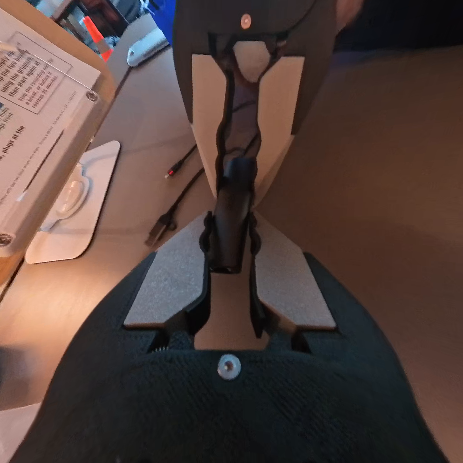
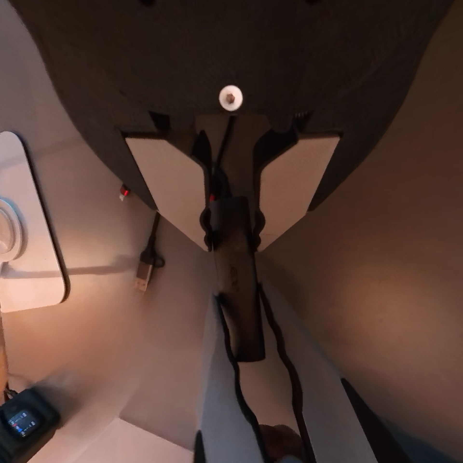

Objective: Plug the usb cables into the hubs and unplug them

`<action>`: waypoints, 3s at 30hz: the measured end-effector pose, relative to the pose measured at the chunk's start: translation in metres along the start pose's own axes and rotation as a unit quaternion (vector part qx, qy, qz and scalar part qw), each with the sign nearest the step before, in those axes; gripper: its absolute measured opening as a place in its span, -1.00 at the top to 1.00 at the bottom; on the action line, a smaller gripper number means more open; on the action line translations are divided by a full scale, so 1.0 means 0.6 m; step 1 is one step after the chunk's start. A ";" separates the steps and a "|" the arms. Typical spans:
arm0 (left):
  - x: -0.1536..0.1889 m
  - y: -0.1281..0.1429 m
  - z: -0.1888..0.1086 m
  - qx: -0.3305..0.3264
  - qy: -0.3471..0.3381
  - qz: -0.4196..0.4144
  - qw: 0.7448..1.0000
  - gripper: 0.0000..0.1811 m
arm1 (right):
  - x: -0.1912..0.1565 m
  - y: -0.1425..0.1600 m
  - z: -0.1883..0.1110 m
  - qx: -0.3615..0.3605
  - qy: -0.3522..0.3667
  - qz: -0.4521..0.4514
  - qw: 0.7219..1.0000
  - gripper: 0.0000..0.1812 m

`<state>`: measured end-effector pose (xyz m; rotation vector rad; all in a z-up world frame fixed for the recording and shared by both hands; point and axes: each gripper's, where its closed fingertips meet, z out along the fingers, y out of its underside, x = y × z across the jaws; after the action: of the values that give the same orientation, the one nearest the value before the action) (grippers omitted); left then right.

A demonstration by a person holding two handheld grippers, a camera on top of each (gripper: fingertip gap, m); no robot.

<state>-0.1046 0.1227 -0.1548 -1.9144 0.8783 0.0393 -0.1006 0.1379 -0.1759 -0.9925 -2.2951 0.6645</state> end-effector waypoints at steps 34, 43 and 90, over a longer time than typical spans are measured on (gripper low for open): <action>0.008 -0.064 -0.026 0.065 -0.156 0.267 0.949 0.83 | 0.032 -0.022 -0.052 0.103 -0.006 0.073 0.992 0.69; -0.023 -0.028 -0.006 0.005 -0.208 0.316 0.926 0.84 | 0.035 0.055 -0.050 0.026 -0.078 0.216 0.973 0.52; -0.052 0.009 0.038 -0.123 -0.270 0.420 0.858 0.83 | 0.030 0.020 -0.019 -0.008 -0.025 0.233 0.972 0.87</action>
<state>-0.1231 0.1568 -0.1586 -1.4597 1.2701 1.2031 -0.0976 0.1618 -0.1699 -1.5602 -2.1219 0.8624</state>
